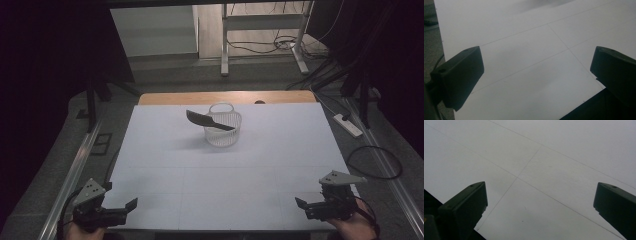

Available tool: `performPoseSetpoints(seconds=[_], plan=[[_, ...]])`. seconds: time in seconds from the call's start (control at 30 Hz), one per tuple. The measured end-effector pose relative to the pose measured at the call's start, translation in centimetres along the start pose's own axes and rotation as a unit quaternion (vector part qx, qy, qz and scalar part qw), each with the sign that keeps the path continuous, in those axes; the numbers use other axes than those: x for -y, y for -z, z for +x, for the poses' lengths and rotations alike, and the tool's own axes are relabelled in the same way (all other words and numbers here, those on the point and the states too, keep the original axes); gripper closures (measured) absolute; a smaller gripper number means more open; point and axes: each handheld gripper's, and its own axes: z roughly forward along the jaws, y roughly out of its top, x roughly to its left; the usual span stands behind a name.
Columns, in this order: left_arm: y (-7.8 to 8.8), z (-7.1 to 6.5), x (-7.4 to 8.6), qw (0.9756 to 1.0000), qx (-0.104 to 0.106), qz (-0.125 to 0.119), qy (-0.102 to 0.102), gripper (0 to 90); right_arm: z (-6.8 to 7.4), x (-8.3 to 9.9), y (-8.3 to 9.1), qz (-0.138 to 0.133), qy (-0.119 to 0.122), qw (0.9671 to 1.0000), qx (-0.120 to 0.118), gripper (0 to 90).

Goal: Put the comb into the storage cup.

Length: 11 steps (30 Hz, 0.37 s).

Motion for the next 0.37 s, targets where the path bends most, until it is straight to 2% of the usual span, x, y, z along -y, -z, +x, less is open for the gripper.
performPoseSetpoints(seconds=[0.2,0.37], plan=[[0.15,-0.15,0.17,0.9998,-0.012,0.018,0.003,0.0,0.00,-0.01,-0.02,0.000,0.000,1.0000,0.001,0.0],[0.05,-0.20,0.11,0.9996,-0.015,0.021,0.006,0.0,0.02,-0.03,-0.08,0.002,0.002,1.0000,0.001,0.0]])
